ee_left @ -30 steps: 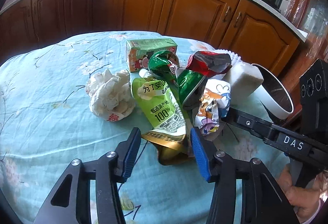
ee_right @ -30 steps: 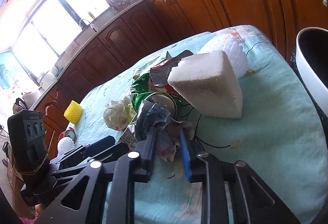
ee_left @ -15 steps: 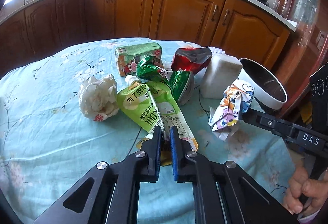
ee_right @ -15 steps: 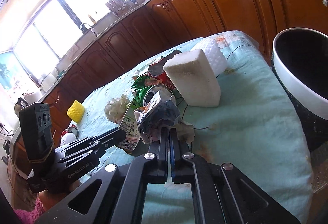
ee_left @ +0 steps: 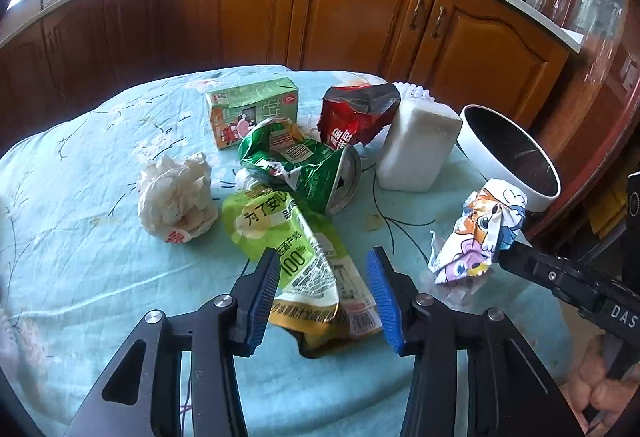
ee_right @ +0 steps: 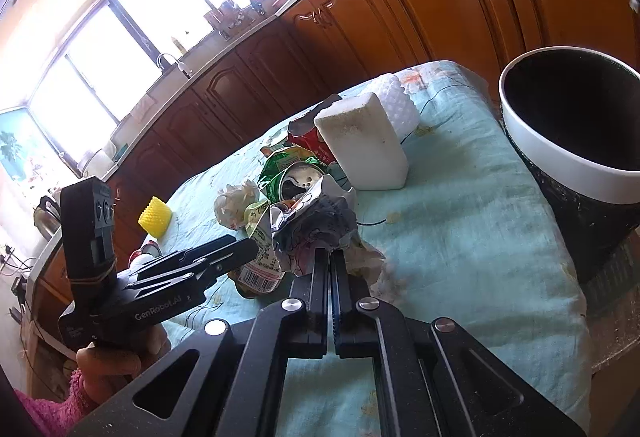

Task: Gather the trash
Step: 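Grasp the green drink pouch with the left tool while the right tool grasps a cartoon wrapper, then carry pouch and cartoon wrapper to the bin and open both tools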

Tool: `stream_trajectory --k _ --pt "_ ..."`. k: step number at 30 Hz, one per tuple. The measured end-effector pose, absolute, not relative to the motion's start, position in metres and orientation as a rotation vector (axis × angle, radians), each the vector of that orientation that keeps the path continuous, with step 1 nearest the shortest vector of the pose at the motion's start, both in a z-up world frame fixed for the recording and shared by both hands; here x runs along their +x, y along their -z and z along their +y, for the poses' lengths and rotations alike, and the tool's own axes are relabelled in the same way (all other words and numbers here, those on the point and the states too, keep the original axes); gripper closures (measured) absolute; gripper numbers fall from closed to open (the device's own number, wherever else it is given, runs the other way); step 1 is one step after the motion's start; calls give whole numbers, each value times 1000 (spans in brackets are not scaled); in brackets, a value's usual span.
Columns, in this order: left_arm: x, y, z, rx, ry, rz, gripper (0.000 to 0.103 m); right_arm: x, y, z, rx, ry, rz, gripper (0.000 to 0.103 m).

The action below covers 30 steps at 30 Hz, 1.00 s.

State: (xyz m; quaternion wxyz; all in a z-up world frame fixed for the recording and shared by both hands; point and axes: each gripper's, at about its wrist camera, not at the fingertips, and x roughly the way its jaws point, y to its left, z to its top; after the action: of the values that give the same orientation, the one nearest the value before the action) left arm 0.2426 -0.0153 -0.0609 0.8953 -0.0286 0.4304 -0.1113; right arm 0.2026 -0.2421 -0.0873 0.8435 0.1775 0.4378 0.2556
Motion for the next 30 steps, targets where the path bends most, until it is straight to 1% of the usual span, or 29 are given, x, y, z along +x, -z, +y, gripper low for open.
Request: stream_trajectory --k 1,3,4,6,7,10,17,23,30 --pt "246 64 -21 -40 222 899 58 202 87 -243 375 -538 923 102" --pt "254 73 -28 -3 208 929 75 203 86 -246 378 -534 920 102" --pt "257 78 -31 3 205 945 88 203 85 -248 378 -532 919 102" --pt "254 77 -30 15 205 928 93 201 84 -250 377 -528 912 102" --pt "250 77 -29 13 208 922 98 200 83 -252 377 -526 908 102" --pt "231 71 -16 -63 258 889 98 198 81 -257 384 -523 900 102" --pt "183 58 -9 -106 288 837 98 192 78 -266 379 -516 887 102" --pt "169 43 -34 -83 376 804 98 185 81 -287 392 -474 885 102" --pt "178 37 -76 -46 482 786 98 179 77 -326 415 -396 854 102"
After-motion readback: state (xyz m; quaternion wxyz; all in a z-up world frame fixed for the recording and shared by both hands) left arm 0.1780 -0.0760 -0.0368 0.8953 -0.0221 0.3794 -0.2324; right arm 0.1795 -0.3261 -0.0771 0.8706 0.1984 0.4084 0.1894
